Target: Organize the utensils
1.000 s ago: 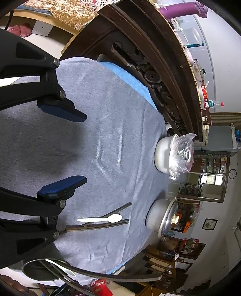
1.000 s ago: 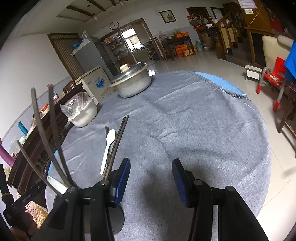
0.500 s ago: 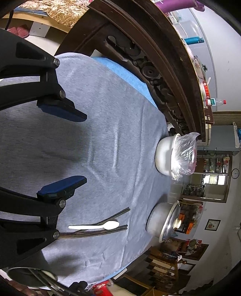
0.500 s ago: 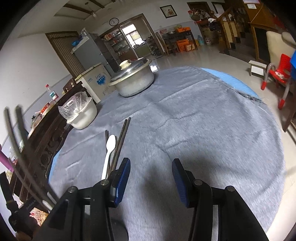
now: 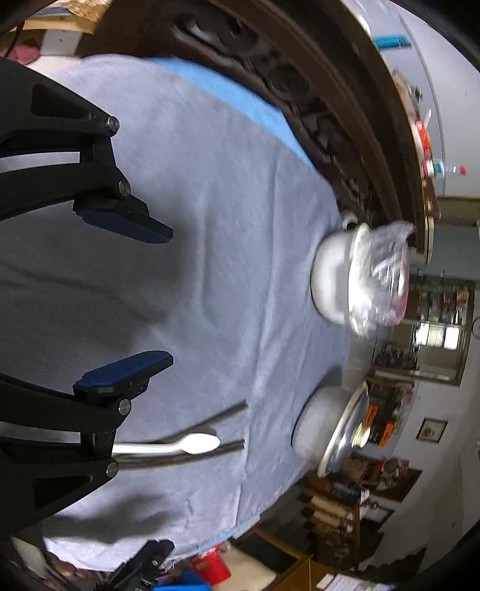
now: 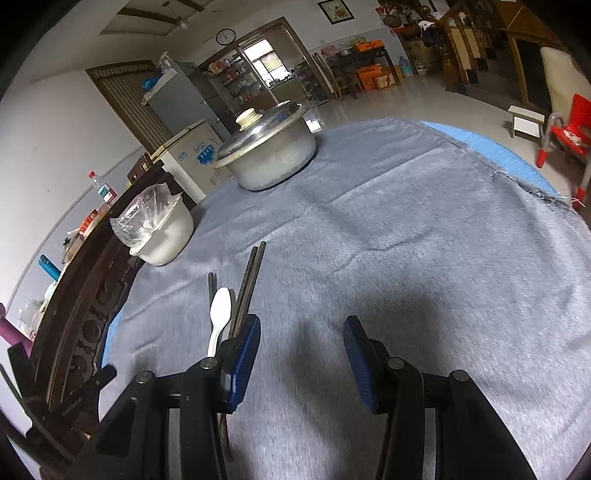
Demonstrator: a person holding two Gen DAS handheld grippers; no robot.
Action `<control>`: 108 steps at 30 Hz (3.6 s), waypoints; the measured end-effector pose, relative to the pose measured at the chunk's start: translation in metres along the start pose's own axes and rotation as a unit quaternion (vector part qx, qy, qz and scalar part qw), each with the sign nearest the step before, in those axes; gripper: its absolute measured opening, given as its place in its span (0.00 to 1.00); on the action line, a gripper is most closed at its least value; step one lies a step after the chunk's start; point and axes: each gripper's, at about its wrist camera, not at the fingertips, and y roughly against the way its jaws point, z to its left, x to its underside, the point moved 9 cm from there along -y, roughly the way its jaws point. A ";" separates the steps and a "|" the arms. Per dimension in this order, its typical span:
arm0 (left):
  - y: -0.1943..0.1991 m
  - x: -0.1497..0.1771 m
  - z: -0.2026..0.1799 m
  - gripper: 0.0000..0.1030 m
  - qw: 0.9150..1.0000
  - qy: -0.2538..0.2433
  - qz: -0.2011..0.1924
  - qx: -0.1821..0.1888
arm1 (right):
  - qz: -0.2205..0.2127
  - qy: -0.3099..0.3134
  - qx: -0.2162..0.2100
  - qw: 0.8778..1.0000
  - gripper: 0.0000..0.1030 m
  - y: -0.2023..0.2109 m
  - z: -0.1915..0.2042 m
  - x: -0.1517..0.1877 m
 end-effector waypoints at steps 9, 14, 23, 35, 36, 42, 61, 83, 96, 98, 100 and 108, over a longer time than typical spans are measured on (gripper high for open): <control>-0.039 -0.024 -0.074 0.60 0.995 -0.070 0.021 0.063 | 0.003 -0.005 -0.009 1.000 0.48 -0.012 -0.003 -0.008; -0.057 -0.026 -0.114 0.60 0.990 -0.108 0.033 0.085 | 0.004 -0.010 -0.011 1.000 0.48 -0.014 -0.008 -0.009; -0.082 -0.029 -0.145 0.60 0.980 -0.134 0.062 0.131 | 0.003 -0.017 -0.012 1.000 0.48 -0.015 -0.019 -0.012; -0.101 -0.022 -0.168 0.39 0.971 -0.150 0.085 0.165 | 0.006 -0.015 -0.011 1.000 0.48 -0.020 -0.022 -0.015; -0.102 -0.022 -0.169 0.37 0.970 -0.154 0.083 0.166 | 0.007 -0.013 -0.010 1.000 0.48 -0.021 -0.022 -0.016; -0.107 -0.018 -0.169 0.13 0.967 -0.153 0.089 0.182 | 0.015 0.004 -0.008 1.000 0.48 -0.031 -0.012 -0.026; -0.106 -0.037 -0.114 0.04 0.980 -0.045 0.061 0.186 | 0.121 0.090 -0.016 0.988 0.36 -0.130 0.044 -0.054; -0.128 -0.045 -0.138 0.15 0.978 -0.109 0.089 0.151 | 0.147 0.117 0.021 0.982 0.14 -0.154 0.055 -0.066; -0.132 -0.047 -0.141 0.11 0.974 -0.153 0.085 0.144 | 0.145 0.201 0.082 0.965 0.06 -0.148 0.057 -0.053; -0.129 -0.045 -0.137 0.11 0.971 -0.168 0.088 0.142 | 0.152 0.196 0.090 0.964 0.06 -0.144 0.045 -0.054; -0.127 -0.045 -0.132 0.10 0.970 -0.179 0.092 0.137 | 0.168 0.180 0.089 0.965 0.06 -0.141 0.034 -0.055; -0.113 -0.060 -0.105 0.08 0.974 -0.150 0.095 0.139 | 0.203 0.102 0.040 0.973 0.08 -0.136 0.045 -0.065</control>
